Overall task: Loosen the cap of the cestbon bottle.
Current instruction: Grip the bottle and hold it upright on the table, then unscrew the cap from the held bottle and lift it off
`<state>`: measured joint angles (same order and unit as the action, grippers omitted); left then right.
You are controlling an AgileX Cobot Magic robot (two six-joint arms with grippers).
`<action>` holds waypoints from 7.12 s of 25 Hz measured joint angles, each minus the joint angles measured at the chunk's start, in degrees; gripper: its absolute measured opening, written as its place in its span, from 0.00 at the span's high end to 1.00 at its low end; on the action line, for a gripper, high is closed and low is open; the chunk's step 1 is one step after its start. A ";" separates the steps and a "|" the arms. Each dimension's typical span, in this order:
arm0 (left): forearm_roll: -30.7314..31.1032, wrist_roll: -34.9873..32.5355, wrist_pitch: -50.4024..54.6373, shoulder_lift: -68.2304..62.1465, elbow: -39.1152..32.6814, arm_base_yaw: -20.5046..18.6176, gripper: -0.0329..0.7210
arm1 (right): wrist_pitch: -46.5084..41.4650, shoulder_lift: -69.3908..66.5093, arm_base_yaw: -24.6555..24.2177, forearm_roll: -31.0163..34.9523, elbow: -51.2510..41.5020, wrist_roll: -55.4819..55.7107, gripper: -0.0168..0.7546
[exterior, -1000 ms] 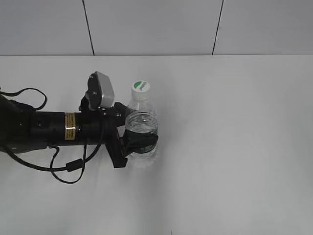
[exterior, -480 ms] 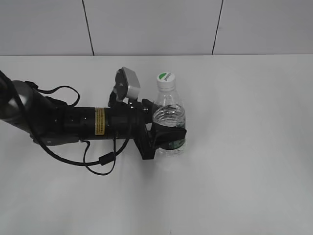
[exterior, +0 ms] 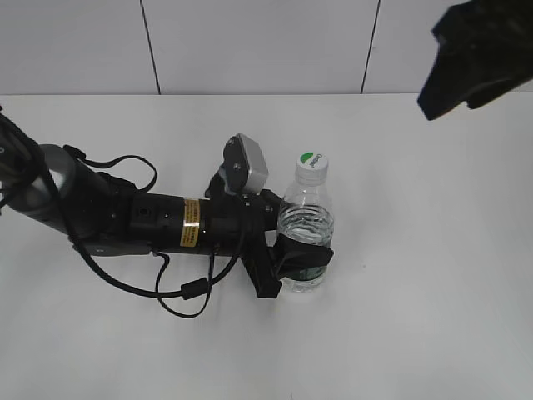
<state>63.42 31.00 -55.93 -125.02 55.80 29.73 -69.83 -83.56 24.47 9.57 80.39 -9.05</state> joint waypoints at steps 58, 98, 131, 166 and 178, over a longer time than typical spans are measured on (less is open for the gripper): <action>-0.44 -3.91 1.93 0.17 0.29 0.10 0.42 | -0.05 -24.80 9.62 3.74 11.43 9.99 0.58; -0.44 -4.51 2.07 0.17 0.29 0.26 0.42 | 0.25 -20.42 9.62 5.89 11.58 -50.78 0.25; -0.44 -4.46 2.07 0.17 0.29 0.26 0.42 | 0.01 -24.23 9.62 3.43 11.58 14.24 0.40; -0.06 -4.70 2.10 0.17 0.31 0.26 0.42 | 0.01 -24.23 9.66 3.84 11.86 -84.45 0.59; -0.12 -4.57 2.10 0.17 0.31 0.26 0.42 | 0.07 -24.23 9.67 8.02 11.86 -77.21 0.42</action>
<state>63.30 26.43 -53.83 -124.84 56.11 30.00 -69.76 -107.79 34.15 17.59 92.25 -86.25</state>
